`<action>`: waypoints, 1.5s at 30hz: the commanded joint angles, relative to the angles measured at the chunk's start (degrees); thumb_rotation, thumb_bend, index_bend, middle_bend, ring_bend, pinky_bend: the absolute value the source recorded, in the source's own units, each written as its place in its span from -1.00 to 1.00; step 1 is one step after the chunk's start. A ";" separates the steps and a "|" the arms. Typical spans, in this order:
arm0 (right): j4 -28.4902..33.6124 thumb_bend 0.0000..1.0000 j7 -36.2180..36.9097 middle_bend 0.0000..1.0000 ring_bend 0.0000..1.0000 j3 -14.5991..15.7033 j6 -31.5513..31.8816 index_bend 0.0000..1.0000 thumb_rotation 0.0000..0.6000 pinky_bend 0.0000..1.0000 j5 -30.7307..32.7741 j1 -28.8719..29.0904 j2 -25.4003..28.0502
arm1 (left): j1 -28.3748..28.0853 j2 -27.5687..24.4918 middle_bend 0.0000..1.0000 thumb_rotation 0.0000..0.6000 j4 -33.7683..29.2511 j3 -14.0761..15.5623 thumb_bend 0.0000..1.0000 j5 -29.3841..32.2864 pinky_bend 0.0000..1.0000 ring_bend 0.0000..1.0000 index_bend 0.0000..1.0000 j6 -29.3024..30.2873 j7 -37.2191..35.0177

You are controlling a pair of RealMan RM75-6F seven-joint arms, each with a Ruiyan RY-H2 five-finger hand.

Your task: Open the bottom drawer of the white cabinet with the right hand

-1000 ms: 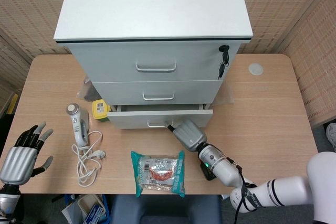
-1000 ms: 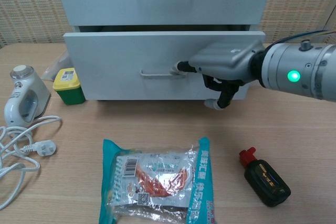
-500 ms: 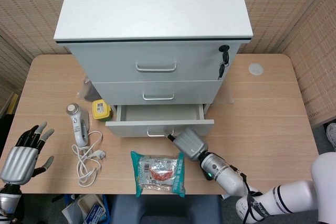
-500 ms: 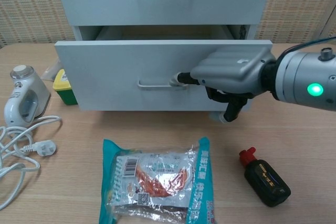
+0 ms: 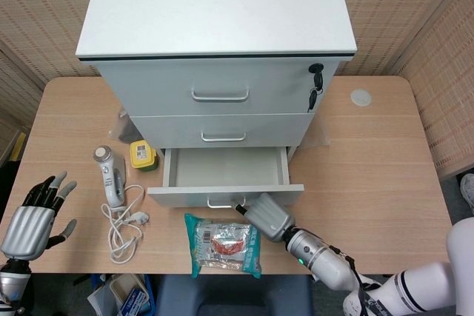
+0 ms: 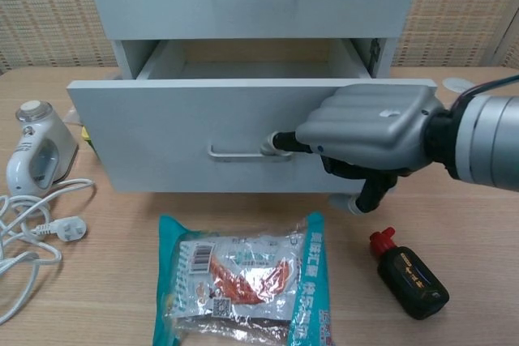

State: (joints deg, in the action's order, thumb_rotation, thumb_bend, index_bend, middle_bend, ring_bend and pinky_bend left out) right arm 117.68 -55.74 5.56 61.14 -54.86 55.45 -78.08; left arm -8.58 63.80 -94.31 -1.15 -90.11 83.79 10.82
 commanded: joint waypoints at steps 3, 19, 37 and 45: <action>2.00 -0.30 -0.63 0.75 0.95 1.41 0.46 -0.84 1.00 0.83 -2.39 -0.91 0.79 | 0.00 -0.09 -0.99 1.00 -0.17 0.03 -0.41 -0.02 -0.72 -0.87 -0.73 0.00 0.23; 7.36 -0.30 -3.09 0.75 0.95 5.82 1.20 -0.84 1.00 0.83 -9.52 -4.09 2.97 | 0.30 -0.36 -0.99 1.00 -0.80 0.26 -0.41 -0.33 -0.72 -0.87 -0.73 0.45 0.61; 3.46 -0.30 19.53 0.57 0.65 11.57 25.13 -0.84 1.00 0.82 -42.95 -22.81 18.88 | 0.27 -1.35 -0.99 1.00 -1.34 -0.40 -0.41 0.10 -0.72 -0.87 -0.73 0.88 0.00; -0.99 -0.30 28.68 0.33 0.36 11.35 34.63 -0.84 1.00 0.70 -43.41 -32.30 25.48 | -0.33 -1.41 -0.99 1.00 -2.02 -0.72 -0.41 0.22 -0.72 -0.88 -0.73 0.20 0.38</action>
State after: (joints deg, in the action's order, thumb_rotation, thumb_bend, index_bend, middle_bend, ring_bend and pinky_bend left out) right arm 118.32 -29.06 16.87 93.87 -98.58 25.48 -54.27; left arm -8.87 62.37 -96.29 -1.86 -89.86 84.02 11.17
